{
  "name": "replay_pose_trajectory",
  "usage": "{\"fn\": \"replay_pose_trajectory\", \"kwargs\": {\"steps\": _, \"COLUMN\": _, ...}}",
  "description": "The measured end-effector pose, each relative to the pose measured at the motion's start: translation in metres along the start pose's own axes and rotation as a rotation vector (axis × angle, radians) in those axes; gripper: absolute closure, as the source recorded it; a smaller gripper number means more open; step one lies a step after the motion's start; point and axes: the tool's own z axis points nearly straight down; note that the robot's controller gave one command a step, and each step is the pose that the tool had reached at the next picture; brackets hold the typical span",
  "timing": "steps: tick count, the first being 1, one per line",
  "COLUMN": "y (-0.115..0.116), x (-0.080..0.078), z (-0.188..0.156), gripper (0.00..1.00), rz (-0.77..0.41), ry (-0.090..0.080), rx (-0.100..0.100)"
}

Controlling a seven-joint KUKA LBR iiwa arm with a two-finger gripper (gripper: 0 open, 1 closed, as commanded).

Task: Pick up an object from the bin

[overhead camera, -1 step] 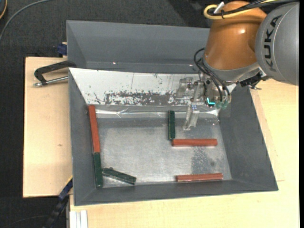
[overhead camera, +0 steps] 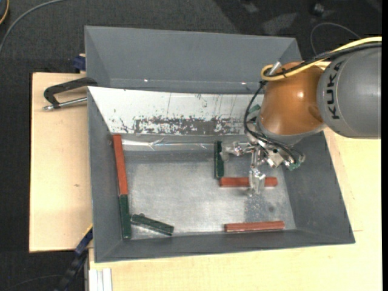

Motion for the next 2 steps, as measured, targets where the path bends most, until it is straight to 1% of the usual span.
{"fn": "replay_pose_trajectory", "kwargs": {"steps": 1, "y": 0.0, "x": -0.001, "z": -0.002, "gripper": 1.0, "rz": 0.0, "ry": -0.004, "rx": 0.001}}
{"fn": "replay_pose_trajectory", "kwargs": {"steps": 2, "y": -0.009, "x": 0.017, "z": -0.149, "gripper": 1.0, "rz": 0.001, "ry": -0.015, "rx": 0.009}}
